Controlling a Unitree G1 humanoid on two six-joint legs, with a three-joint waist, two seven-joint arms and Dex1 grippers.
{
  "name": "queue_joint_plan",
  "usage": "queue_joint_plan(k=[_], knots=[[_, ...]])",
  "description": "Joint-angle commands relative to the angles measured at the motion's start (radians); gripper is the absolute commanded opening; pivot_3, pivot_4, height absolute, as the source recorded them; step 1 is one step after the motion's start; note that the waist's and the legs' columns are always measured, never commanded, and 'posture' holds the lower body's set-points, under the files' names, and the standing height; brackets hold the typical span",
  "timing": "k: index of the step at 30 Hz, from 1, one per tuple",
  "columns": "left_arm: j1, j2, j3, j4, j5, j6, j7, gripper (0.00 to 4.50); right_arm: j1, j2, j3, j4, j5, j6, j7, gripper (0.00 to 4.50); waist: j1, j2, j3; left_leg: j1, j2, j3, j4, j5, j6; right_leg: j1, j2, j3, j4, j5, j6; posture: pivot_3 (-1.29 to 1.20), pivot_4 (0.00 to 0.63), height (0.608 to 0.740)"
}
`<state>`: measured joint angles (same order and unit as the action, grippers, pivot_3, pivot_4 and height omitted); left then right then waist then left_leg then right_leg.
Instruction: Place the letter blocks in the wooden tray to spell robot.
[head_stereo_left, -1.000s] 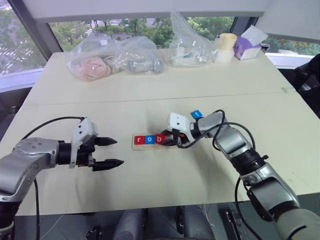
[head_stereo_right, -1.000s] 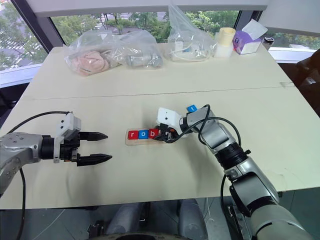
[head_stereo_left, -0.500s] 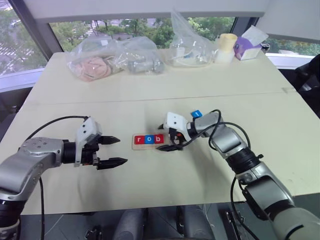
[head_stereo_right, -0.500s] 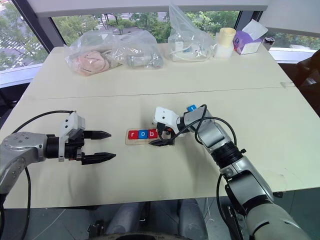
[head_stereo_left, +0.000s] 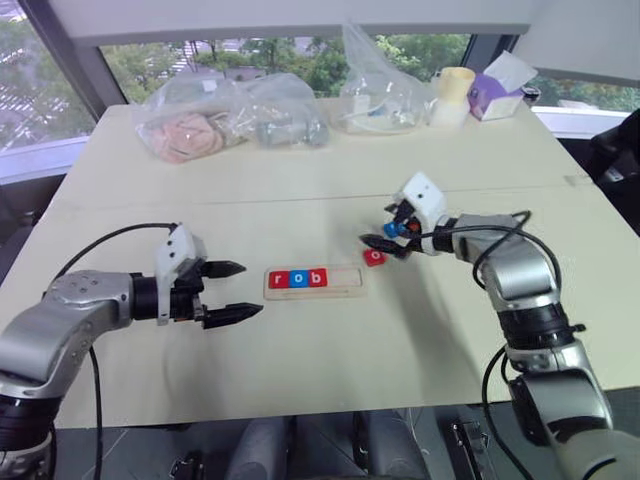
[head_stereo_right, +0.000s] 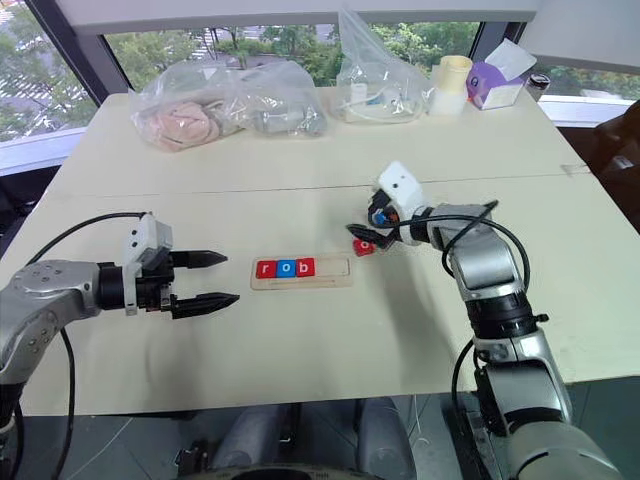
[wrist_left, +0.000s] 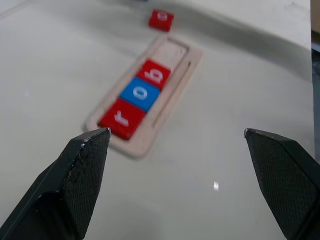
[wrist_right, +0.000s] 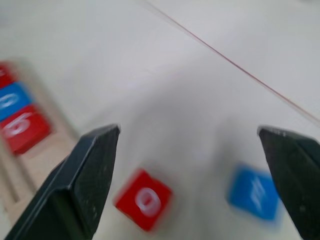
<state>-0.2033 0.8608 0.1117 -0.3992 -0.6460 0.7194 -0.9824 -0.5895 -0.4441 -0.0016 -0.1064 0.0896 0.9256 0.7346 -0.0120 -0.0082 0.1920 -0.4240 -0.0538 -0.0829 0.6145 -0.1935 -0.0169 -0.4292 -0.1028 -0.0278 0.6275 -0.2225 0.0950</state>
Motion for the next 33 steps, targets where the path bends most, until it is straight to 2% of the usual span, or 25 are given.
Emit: queue_joint_plan(k=[1, 7, 16, 19, 23, 24, 29, 33], knots=[[-0.056, -0.044, -0.026, -0.009, 0.012, -0.031, 0.029, 4.5, 0.063, 0.081, -0.049, -0.2, 0.026, 0.214, -0.143, 4.46, 0.0, 0.0, 0.0, 0.0, 0.0, 0.0, 0.0, 0.0, 0.0, 0.0, 0.0, 0.0, 0.0, 0.0, 0.0, 0.0, 0.15, 0.74], [-0.133, -0.078, -0.081, 0.055, 0.061, -0.06, 0.028, 4.5, 0.107, 0.163, -0.038, -0.254, 0.022, 0.277, -0.285, 4.46, -0.001, 0.0, 0.0, 0.001, 0.0, 0.001, 0.0, 0.0, 0.0, 0.0, 0.0, 0.0, 0.001, 0.0, 0.0, 0.0, 0.15, 0.74], [-0.178, -0.101, -0.112, 0.085, 0.077, -0.06, 0.012, 4.5, 0.121, 0.231, -0.006, -0.138, 0.013, 0.195, -0.421, 4.46, -0.002, 0.0, 0.0, 0.001, 0.0, 0.001, 0.001, 0.0, 0.0, 0.001, 0.0, 0.0, 0.001, 0.0, 0.0, 0.0, 0.15, 0.74], [-0.175, -0.101, -0.113, 0.084, 0.078, -0.063, 0.014, 4.5, 0.143, 0.24, 0.005, -0.144, 0.012, 0.191, -0.449, 3.64, -0.003, 0.0, 0.0, 0.001, 0.0, 0.001, 0.001, 0.0, 0.0, 0.001, 0.001, 0.0, 0.001, 0.0, 0.0, 0.0, 0.15, 0.74], [-0.163, -0.107, -0.113, 0.073, 0.077, -0.064, 0.024, 4.5, 0.143, 0.249, 0.018, -0.152, 0.004, 0.171, -0.492, 1.52, -0.004, 0.0, 0.0, 0.002, 0.0, 0.001, 0.001, 0.0, 0.0, 0.001, 0.001, 0.0, 0.001, 0.0, 0.0, 0.0, 0.15, 0.74], [-0.161, -0.108, -0.114, 0.074, 0.079, -0.067, 0.026, 4.5, 0.137, 0.243, 0.021, -0.153, 0.002, 0.167, -0.495, 1.16, -0.004, 0.0, 0.0, 0.002, 0.0, 0.001, 0.0, 0.0, 0.0, 0.001, 0.001, 0.0, 0.001, 0.0, 0.0, 0.0, 0.15, 0.74], [-0.163, -0.111, -0.12, 0.076, 0.088, -0.075, 0.025, 4.5, 0.126, 0.211, 0.003, -0.203, -0.008, 0.165, -0.523, 1.16, -0.003, 0.0, 0.0, 0.002, 0.0, 0.001, 0.0, 0.0, 0.0, 0.001, 0.001, 0.0, 0.001, 0.0, 0.0, 0.0, 0.15, 0.74], [-0.155, -0.085, -0.127, 0.055, 0.087, -0.071, -0.012, 4.5, 0.187, 0.155, -0.038, -0.389, -0.008, 0.246, -0.536, 1.16, 0.001, 0.0, 0.0, 0.002, 0.0, 0.0, 0.0, 0.0, 0.0, 0.001, 0.001, 0.0, 0.001, -0.001, 0.001, 0.0, 0.15, 0.74]])
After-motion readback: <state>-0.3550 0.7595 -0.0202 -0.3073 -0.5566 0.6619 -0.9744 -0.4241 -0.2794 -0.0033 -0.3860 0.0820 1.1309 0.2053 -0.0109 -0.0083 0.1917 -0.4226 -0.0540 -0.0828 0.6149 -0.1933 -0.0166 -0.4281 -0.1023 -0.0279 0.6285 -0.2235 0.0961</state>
